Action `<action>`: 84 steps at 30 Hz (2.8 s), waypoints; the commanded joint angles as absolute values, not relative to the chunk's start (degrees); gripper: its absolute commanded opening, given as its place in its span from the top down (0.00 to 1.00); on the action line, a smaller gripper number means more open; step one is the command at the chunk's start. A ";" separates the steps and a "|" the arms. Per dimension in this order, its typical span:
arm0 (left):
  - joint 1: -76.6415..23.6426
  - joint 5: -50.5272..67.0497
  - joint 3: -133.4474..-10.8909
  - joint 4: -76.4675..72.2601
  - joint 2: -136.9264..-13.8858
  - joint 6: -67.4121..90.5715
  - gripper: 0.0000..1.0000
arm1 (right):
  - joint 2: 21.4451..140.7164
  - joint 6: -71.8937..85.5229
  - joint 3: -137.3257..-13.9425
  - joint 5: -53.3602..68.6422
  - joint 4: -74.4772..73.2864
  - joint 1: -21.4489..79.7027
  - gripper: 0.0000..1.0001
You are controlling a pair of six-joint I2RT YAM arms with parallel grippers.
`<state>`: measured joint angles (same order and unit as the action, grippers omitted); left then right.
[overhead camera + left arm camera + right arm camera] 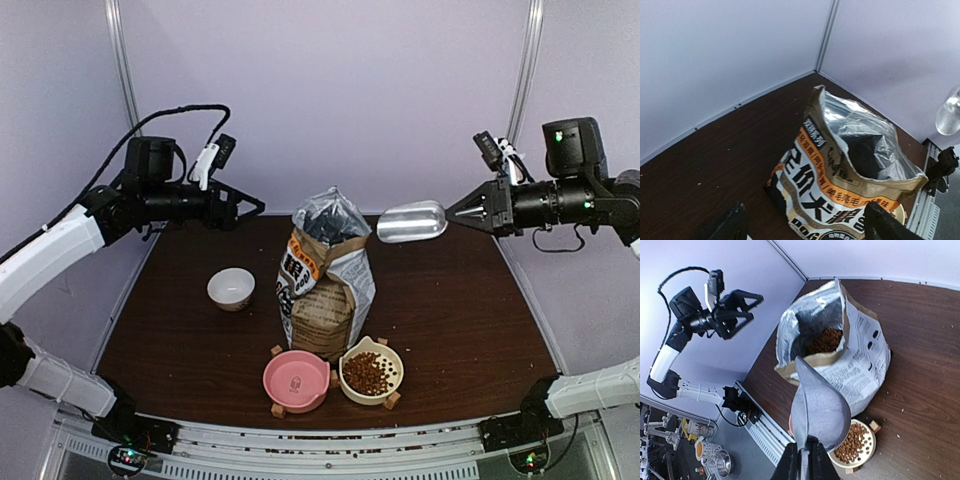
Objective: Serve the pet food
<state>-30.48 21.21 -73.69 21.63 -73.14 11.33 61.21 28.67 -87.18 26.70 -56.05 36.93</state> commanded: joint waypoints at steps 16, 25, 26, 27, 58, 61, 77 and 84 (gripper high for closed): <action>-39.20 24.76 -98.64 37.34 -97.81 15.12 0.39 | 103.60 20.77 -125.65 -6.44 -75.08 49.59 1.00; -42.80 25.40 -99.24 37.15 -98.79 14.13 1.00 | 108.73 24.43 -123.01 -16.71 -85.19 49.99 1.00; -43.07 25.48 -98.97 36.49 -98.79 14.29 1.00 | 110.32 24.28 -122.58 -16.39 -85.77 49.97 1.00; -43.41 25.41 -98.66 35.91 -98.87 14.48 1.00 | 112.19 24.01 -122.14 -15.73 -86.21 49.93 1.00; -43.37 18.52 -92.50 32.20 -94.12 12.57 1.00 | 95.16 49.71 -86.49 43.99 -23.96 43.51 1.00; -42.54 18.58 -91.71 31.57 -92.72 12.88 1.00 | 90.99 55.77 -80.18 45.50 -15.10 42.33 1.00; -39.74 17.31 -87.62 27.63 -86.42 14.15 1.00 | 78.16 69.17 -59.95 43.68 3.16 37.04 1.00; -39.77 20.29 -87.89 27.10 -86.47 14.16 1.00 | 77.39 68.67 -60.66 42.65 1.14 36.83 1.00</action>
